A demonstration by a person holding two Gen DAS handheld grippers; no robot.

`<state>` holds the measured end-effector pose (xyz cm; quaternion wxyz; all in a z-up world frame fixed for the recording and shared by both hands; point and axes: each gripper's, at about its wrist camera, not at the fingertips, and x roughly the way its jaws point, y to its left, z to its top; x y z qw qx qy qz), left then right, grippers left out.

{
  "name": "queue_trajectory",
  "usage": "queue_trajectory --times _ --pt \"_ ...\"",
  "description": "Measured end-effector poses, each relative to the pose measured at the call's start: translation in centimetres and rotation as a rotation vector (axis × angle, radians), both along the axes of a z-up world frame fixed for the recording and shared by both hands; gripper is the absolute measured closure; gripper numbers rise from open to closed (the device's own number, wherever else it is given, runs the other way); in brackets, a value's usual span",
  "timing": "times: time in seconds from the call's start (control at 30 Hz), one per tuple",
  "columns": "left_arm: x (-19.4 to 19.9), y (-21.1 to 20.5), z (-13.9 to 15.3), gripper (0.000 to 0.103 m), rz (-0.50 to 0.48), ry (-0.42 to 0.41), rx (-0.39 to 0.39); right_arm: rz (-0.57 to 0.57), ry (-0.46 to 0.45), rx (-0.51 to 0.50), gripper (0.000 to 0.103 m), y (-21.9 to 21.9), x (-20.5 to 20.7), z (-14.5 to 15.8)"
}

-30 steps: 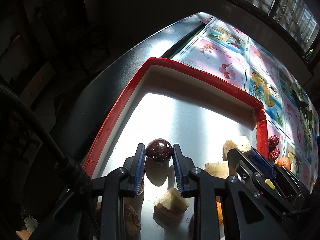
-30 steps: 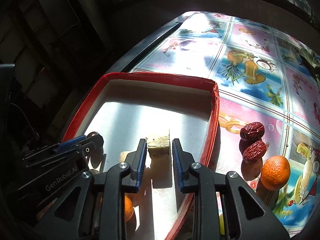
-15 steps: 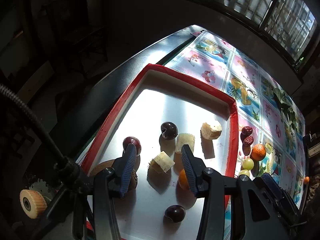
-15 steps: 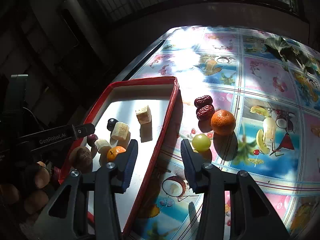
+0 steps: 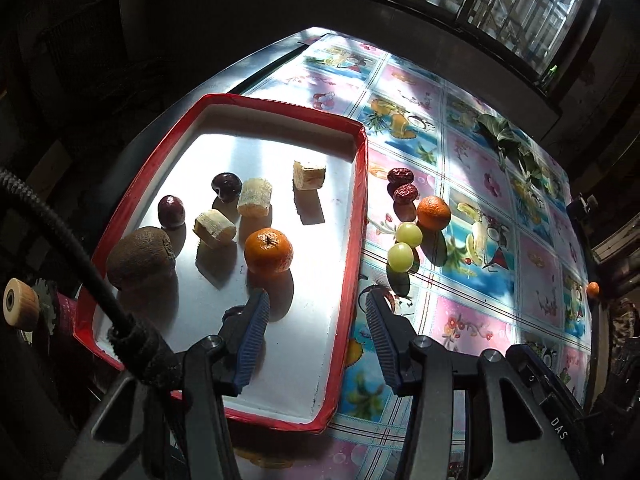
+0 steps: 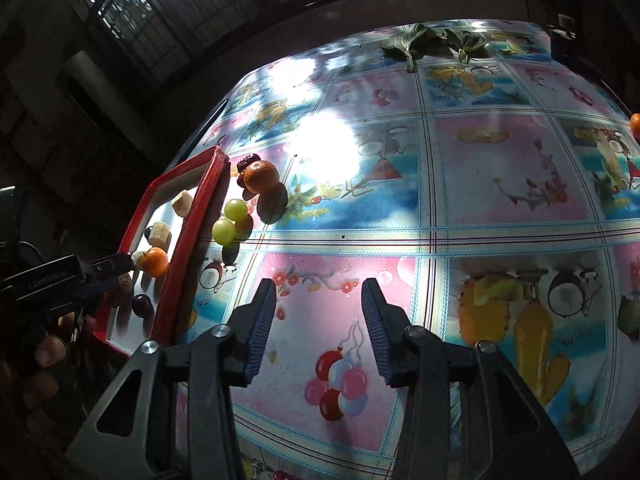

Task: Organize fruits
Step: 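Move the right gripper to a tangerine while the left gripper moves toward a green grape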

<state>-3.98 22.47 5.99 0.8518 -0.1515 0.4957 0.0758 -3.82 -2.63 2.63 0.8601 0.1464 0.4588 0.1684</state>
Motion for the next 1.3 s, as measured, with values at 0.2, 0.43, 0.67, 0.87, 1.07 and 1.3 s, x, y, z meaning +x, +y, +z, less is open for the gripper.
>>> queue_trajectory --times 0.2,0.43,0.67,0.87,1.07,1.3 --pt "-0.9 -4.2 -0.1 0.046 -0.094 0.012 0.029 -0.033 -0.009 0.014 0.057 -2.1 -1.3 0.1" --pt "-1.6 -7.4 -0.5 0.046 -0.178 0.025 0.049 -0.106 -0.009 0.013 0.057 -5.3 -2.0 -0.5" --pt "-0.1 -8.0 -1.2 0.046 -0.182 0.044 0.049 -0.310 -0.004 -0.010 0.052 -12.6 -1.2 -1.1" --pt "2.9 -7.6 -1.4 0.046 -0.159 0.048 0.062 -0.466 -0.014 -0.001 0.051 -18.5 -1.2 -0.7" --pt "6.0 -7.4 -2.1 0.046 -0.138 0.063 0.088 -0.607 -0.040 -0.038 0.051 -23.5 0.8 -0.1" --pt "7.7 -7.2 -3.5 0.046 -0.138 0.083 0.107 -0.769 -0.046 -0.126 0.051 -28.4 5.5 0.3"
